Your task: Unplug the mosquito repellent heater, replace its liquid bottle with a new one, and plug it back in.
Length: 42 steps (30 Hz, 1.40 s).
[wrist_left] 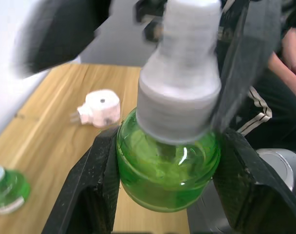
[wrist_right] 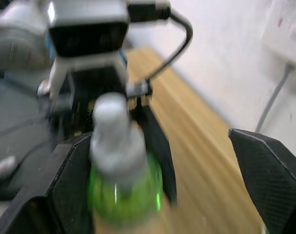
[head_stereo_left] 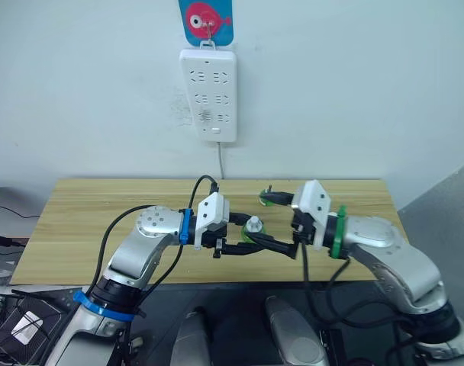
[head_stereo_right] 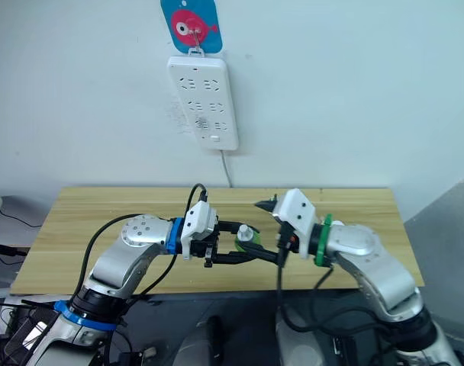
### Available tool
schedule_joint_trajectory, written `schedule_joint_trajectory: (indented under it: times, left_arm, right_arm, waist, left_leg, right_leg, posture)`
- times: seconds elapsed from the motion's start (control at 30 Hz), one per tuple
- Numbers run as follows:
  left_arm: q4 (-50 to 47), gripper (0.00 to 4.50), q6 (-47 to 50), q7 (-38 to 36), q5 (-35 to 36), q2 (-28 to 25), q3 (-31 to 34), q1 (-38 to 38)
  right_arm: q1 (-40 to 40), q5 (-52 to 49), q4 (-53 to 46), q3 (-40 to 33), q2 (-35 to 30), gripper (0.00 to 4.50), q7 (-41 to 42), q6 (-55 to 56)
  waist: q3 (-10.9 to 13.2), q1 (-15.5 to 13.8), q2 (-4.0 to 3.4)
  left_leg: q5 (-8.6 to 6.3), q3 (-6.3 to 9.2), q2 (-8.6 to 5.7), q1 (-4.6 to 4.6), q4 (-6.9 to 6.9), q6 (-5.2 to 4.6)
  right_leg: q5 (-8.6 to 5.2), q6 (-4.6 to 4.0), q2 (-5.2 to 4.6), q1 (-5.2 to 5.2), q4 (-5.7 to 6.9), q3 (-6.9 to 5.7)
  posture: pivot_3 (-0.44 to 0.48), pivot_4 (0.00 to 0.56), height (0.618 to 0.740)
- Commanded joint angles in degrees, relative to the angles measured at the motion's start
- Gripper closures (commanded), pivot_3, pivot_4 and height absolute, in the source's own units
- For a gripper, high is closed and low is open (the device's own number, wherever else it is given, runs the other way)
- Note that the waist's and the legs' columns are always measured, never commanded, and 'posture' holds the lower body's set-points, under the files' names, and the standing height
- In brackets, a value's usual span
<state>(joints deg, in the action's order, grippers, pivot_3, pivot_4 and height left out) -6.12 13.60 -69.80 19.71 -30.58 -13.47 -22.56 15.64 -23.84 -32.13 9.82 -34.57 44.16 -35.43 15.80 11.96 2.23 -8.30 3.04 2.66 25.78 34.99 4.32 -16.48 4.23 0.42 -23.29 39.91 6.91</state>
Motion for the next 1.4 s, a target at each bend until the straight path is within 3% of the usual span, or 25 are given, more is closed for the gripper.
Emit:
schedule_joint_trajectory:
  times: [0.03,0.23,0.43,0.57,0.8,0.93,1.4]
  left_arm:
    - [-1.6,2.19,-0.8,-0.4,0.8,-0.2,0.7,-0.4]
    - [-1.2,2.19,-1.3,-0.4,0.4,-0.1,0.4,-0.5]
    - [-2.0,2.19,-1.2,-0.4,0.4,0.2,-0.1,-0.3]
    - [-2.3,2.19,-0.9,-0.2,0.4,0.0,0.2,-0.2]
    - [-2.0,2.19,-1.3,-0.2,0.4,-0.8,0.6,0.1]
    - [-1.7,2.19,-1.7,-0.4,0.2,-1.1,0.6,0.4]
    - [0.0,2.19,-3.1,-1.2,-0.9,-0.5,-0.2,0.0]
  right_arm:
    - [-0.7,-4.2,-3.6,-4.3,-2.8,0.00,3.2,-0.5]
    - [1.7,-7.6,-7.6,-1.3,1.2,0.00,-0.8,-4.5]
    - [6.5,-0.6,-1.7,5.4,8.5,0.00,-7.7,-3.8]
    - [6.6,-0.4,0.0,2.8,7.2,0.00,-7.3,-4.3]
    - [1.7,-5.9,-4.3,-3.5,-4.0,0.00,0.8,-6.1]
    - [1.4,-11.7,-6.9,-5.8,-6.6,0.00,3.8,-8.5]
    - [11.6,-9.9,-1.5,2.8,1.4,0.00,-0.2,-9.9]
  waist:
    - [0.0,-0.1,0.00]
    - [0.0,0.8,-0.01]
    - [0.0,0.8,-0.01]
    - [0.0,0.3,-0.01]
    - [0.0,0.0,-0.01]
    - [0.0,0.5,-0.01]
    - [0.0,0.8,-0.01]
  left_leg:
    - [0.00,-0.01,0.00,-0.01,-0.01,0.00]
    - [0.01,-0.04,0.05,-0.07,0.01,0.00]
    - [0.01,-0.07,0.03,-0.04,0.03,0.00]
    - [0.01,-0.04,0.02,0.00,0.02,0.00]
    - [0.00,-0.01,0.03,0.00,-0.02,0.00]
    - [0.01,-0.10,0.04,-0.04,0.00,0.00]
    - [0.01,-0.09,0.03,0.00,0.00,0.00]
  right_leg:
    - [0.00,0.00,0.00,0.00,0.01,0.00]
    - [0.00,0.00,0.08,0.00,0.04,0.06]
    - [0.00,0.00,0.05,0.00,0.01,0.10]
    - [0.00,0.00,0.03,0.00,-0.02,0.06]
    - [-0.01,0.01,0.04,-0.01,-0.02,0.02]
    - [0.00,0.00,0.05,-0.01,-0.01,0.11]
    - [-0.01,0.00,0.04,-0.03,-0.04,0.11]
  posture:
    - [-0.270,0.219,0.740]
    - [-0.269,0.218,0.740]
    - [-0.263,0.219,0.740]
    - [-0.257,0.218,0.740]
    - [-0.264,0.217,0.740]
    - [-0.270,0.218,0.740]
    - [-0.272,0.201,0.740]
